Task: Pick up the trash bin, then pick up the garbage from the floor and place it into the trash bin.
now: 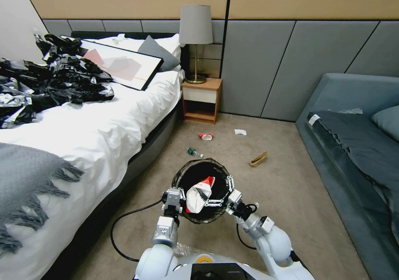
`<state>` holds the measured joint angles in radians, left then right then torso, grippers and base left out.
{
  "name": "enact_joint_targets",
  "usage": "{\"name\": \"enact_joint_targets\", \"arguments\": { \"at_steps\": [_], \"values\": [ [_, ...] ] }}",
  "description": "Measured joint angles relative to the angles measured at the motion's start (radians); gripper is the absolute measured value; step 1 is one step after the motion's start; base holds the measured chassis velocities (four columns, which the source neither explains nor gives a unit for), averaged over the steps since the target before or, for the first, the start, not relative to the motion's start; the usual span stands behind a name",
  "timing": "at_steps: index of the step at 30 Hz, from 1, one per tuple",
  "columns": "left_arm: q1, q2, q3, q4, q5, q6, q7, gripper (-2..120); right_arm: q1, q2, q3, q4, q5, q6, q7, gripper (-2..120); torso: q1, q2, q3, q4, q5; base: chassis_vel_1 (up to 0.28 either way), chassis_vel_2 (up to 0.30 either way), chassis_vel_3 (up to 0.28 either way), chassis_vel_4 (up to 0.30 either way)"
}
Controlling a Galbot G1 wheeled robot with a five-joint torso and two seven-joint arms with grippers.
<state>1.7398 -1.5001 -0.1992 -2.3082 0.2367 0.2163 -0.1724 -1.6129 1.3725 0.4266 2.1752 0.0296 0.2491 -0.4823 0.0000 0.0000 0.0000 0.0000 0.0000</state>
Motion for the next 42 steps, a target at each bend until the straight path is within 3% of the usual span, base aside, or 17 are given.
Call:
{"name": "enact_joint_targets", "arguments": {
  "at_steps": [3,10,15,21,30,42],
  "values": [
    [0.001,0.001,-0.005,-0.003,-0.001,0.000,-0.001,1,-0.010,-0.001,0.007,0.028,-0.030,-0.031,0.018,100,0.000,0.000,0.000,0.0000,0.0000,0.000,0.000,0.000,0.000],
    [0.001,0.002,-0.007,-0.008,-0.002,0.001,-0.002,1,-0.057,-0.028,0.008,0.090,-0.076,-0.234,0.152,100,0.000,0.000,0.000,0.0000,0.0001,0.000,0.000,0.000,0.000],
    [-0.001,0.002,-0.006,-0.008,-0.003,0.001,-0.002,1,-0.074,-0.034,-0.002,0.108,-0.072,-0.324,0.208,100,0.000,0.000,0.000,0.0000,0.0001,0.000,0.000,0.000,0.000],
    [-0.004,0.002,-0.005,-0.005,-0.004,0.001,-0.002,1,-0.099,-0.041,-0.021,0.150,-0.023,-0.464,0.287,100,0.000,0.000,0.000,0.0000,0.0001,0.000,0.000,0.000,0.000],
    [-0.005,0.001,-0.007,-0.002,-0.006,0.001,-0.002,1,-0.135,-0.067,-0.018,0.198,0.097,-0.621,0.310,100,0.000,0.000,0.000,0.0000,0.0000,0.000,0.000,0.000,0.000],
    [-0.007,-0.002,-0.010,-0.011,-0.018,0.000,-0.003,1,-0.159,-0.086,-0.007,0.197,0.182,-0.676,0.338,100,0.000,0.000,0.000,0.0000,0.0000,0.000,0.000,0.000,0.000]
  ]
}}
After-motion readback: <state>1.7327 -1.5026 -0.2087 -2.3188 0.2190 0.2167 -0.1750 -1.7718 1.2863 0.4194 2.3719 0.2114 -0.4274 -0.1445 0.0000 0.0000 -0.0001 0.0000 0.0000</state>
